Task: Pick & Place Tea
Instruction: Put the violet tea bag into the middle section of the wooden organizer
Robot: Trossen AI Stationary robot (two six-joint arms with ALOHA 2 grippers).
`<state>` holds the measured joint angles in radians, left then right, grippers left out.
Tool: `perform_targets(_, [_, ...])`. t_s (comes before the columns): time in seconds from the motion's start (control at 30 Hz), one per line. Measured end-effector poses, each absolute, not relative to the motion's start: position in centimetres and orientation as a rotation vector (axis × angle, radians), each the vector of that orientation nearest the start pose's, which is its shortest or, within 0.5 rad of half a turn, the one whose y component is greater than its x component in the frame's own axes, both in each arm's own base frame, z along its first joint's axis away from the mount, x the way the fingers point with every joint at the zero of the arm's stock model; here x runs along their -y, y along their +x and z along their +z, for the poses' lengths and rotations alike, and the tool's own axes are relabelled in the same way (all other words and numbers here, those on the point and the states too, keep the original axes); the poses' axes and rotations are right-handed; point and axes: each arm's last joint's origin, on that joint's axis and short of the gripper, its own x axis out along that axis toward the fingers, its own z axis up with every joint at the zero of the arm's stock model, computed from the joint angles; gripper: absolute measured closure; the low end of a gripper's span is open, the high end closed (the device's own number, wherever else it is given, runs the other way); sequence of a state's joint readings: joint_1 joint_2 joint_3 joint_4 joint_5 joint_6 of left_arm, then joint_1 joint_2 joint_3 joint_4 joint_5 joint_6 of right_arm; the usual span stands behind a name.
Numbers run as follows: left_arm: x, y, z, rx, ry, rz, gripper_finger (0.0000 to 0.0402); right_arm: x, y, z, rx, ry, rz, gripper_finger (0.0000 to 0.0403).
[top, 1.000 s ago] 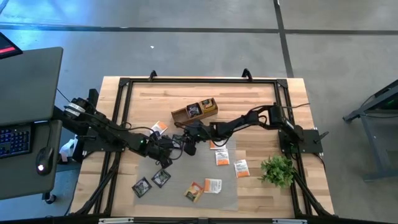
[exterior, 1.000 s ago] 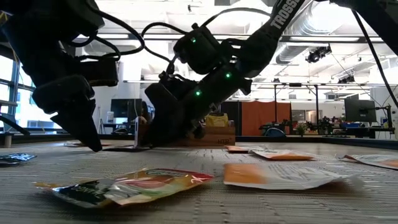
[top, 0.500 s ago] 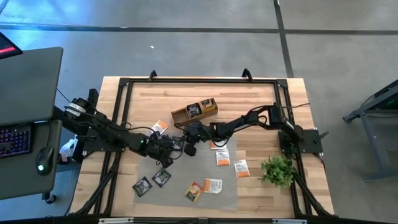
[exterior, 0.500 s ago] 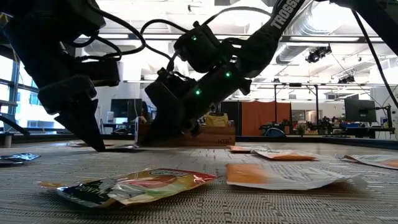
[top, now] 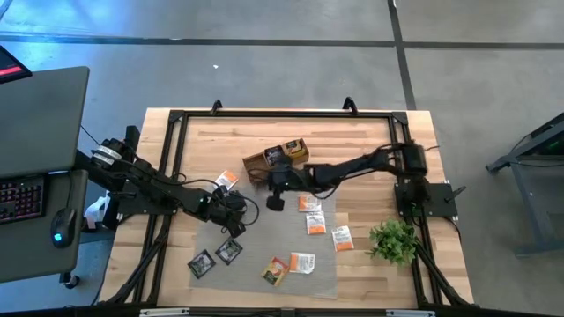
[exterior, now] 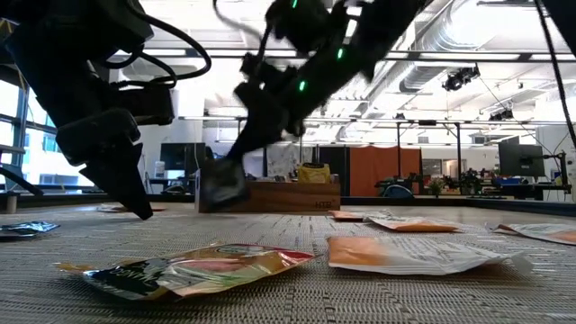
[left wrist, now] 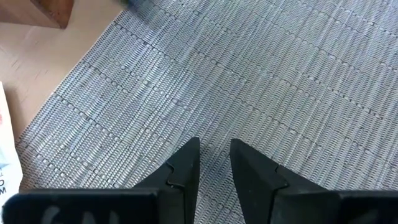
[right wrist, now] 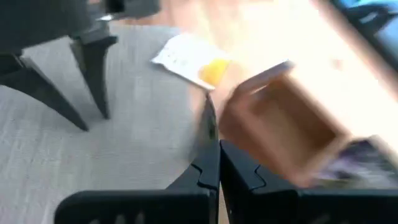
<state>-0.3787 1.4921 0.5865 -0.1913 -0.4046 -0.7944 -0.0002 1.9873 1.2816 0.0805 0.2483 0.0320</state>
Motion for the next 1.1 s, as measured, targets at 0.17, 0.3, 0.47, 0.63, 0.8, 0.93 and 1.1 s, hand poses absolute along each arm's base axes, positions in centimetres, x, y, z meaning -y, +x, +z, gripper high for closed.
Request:
perform_targets(0.17, [7.9, 22.8, 12.7, -0.919, -0.311, 0.410, 0.0312, 1.7, 40.5, 22.4, -0.651, -0.265, -0.405, 0.0402])
perform_targets(0.3, [7.9, 22.8, 12.7, -0.914, -0.332, 0.419, 0.0312, 4.1, 38.7, 23.9, -0.661, -0.256, -0.400, 0.0402])
perform_targets(0.47, [7.9, 22.8, 12.7, -0.914, -0.334, 0.421, 0.0312, 7.4, 37.7, 22.2, -0.567, -0.195, -0.214, 0.0402])
perform_targets(0.63, [7.9, 22.8, 12.7, -0.912, -0.334, 0.423, 0.0312, 9.9, 36.8, 20.1, -0.490, -0.199, -0.100, 0.0402])
perform_targets(0.8, [7.9, 22.8, 12.8, -0.906, -0.348, 0.435, 0.0312, 11.6, 35.7, 18.7, -0.518, -0.214, -0.132, 0.0403])
perform_targets(0.93, [7.9, 22.9, 12.8, -0.902, -0.354, 0.436, 0.0312, 11.9, 35.4, 17.8, -0.530, -0.257, -0.094, 0.0403])
perform_targets(1.1, [7.9, 22.9, 12.8, -0.896, -0.379, 0.449, 0.0312, 11.8, 35.7, 17.8, -0.488, -0.306, -0.050, 0.0403])
